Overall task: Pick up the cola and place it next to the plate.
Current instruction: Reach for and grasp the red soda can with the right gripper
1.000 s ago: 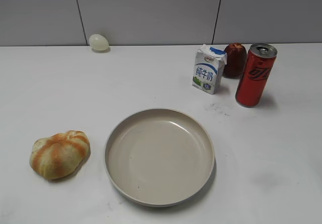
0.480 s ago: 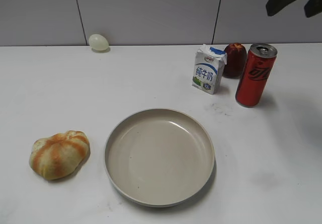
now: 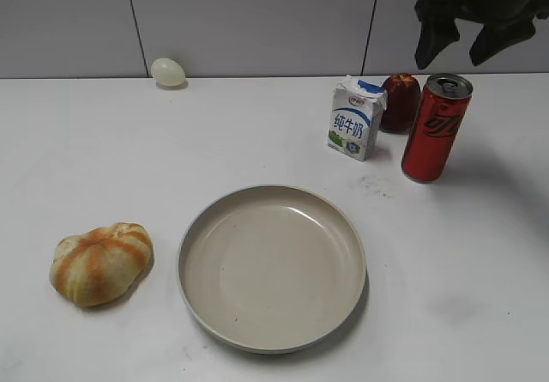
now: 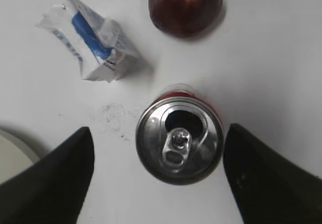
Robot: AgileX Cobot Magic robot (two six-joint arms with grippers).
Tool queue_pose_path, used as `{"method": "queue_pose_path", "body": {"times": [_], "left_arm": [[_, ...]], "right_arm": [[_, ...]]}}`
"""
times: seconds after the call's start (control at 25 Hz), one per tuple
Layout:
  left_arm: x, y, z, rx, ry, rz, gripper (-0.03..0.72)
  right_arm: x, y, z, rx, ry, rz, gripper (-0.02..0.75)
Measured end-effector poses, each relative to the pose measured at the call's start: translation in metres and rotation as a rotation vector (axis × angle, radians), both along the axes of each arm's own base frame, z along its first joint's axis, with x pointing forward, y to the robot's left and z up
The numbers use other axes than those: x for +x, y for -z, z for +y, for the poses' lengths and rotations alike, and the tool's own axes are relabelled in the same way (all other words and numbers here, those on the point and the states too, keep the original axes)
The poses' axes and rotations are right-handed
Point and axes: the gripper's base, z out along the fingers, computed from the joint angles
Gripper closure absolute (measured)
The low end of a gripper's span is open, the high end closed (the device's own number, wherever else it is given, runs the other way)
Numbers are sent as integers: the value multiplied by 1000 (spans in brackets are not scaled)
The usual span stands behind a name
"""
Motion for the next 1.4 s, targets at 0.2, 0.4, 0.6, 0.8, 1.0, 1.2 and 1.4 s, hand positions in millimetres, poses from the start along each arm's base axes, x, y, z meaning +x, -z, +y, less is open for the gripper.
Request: {"method": "queue_pose_path", "body": {"times": [0.2,0.4,0.6,0.8,1.0,1.2,1.4], "left_arm": [[0,0,0,0,0,0,451],[0,0,0,0,0,0,451],[0,0,0,0,0,0,451],[0,0,0,0,0,0,451],[0,0,0,0,0,0,451],[0,0,0,0,0,-1,451],[0,0,0,0,0,-1,451]], "right_arm": [[11,27,-1,-39,12,41,104],[16,41,-1,-46,16,62,105],[17,47,-1,-51,16,74,109],[17,47,-1,-50,19,73,150],[17,47,-2,-65,19,80,161],[15,48,-4,-81,41,109,188],[14,45,-4,-87,44,141,188]]}}
